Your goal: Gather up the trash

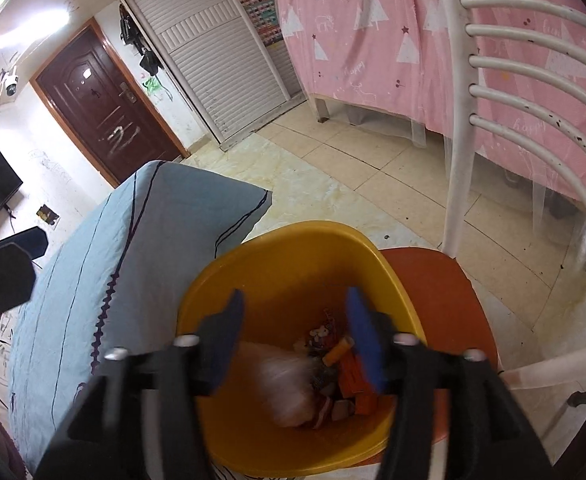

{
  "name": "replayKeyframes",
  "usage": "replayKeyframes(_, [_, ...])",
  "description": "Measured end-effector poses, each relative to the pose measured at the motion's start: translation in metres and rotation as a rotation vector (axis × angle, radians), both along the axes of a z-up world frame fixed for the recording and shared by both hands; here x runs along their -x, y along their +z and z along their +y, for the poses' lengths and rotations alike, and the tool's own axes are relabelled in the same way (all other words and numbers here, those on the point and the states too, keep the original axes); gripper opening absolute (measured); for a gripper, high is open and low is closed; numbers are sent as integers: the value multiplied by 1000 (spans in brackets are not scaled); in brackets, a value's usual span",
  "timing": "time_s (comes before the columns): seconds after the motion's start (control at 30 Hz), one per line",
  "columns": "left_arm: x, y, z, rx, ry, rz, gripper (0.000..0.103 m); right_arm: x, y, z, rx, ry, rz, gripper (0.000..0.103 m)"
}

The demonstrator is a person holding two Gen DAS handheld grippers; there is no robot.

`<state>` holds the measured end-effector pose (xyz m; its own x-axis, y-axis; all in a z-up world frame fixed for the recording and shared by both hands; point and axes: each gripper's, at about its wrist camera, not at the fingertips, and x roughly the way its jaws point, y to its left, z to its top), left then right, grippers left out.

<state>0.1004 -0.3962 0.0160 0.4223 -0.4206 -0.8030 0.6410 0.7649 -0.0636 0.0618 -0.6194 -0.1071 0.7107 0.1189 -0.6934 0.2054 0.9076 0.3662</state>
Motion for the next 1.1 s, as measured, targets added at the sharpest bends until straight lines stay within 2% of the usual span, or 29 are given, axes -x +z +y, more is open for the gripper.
replayKeyframes(0.23, [1,19,30,45,47,-54,94,4,11,2,-5,1,-32,71])
replayKeyframes(0.4, [-2,29,75,76,149,-100,96,3,22,13,21,17,-47,77])
replayKeyframes(0.73, [-12,34,185,129,383,-107,97,5,61,64,129,74,-103,87])
replayKeyframes(1.1, [10,34,286,166,549,-153,97,3,87,139,197,186,-154,90])
